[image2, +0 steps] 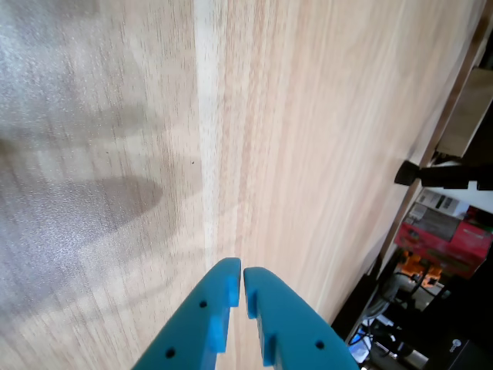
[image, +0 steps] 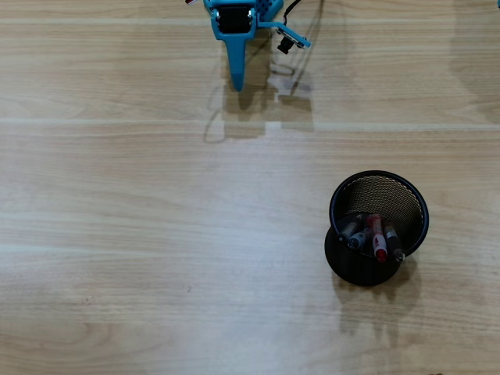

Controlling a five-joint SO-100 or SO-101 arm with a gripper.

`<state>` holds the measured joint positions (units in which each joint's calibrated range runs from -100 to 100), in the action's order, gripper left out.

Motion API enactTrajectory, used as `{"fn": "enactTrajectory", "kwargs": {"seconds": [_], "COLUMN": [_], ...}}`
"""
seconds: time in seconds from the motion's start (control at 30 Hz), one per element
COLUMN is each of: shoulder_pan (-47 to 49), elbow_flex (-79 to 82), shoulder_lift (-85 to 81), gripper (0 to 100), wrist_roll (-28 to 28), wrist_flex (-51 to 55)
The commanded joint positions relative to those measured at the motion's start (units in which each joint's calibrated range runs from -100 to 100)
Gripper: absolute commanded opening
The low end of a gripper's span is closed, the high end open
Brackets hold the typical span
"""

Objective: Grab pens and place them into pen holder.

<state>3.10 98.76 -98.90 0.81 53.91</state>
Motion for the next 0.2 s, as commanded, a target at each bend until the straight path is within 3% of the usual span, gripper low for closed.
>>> {"fn": "enactTrajectory", "kwargs": {"seconds": [0.0,0.17], "shoulder_pan": [-0.58,-0.58], "elbow_flex": [0.07,0.07], "shoulder_lift": [-0.76,-0.76], "gripper": [2,2], "wrist_roll": [-0.07,-0.07], "wrist_flex": [-0.38,-0.38]}}
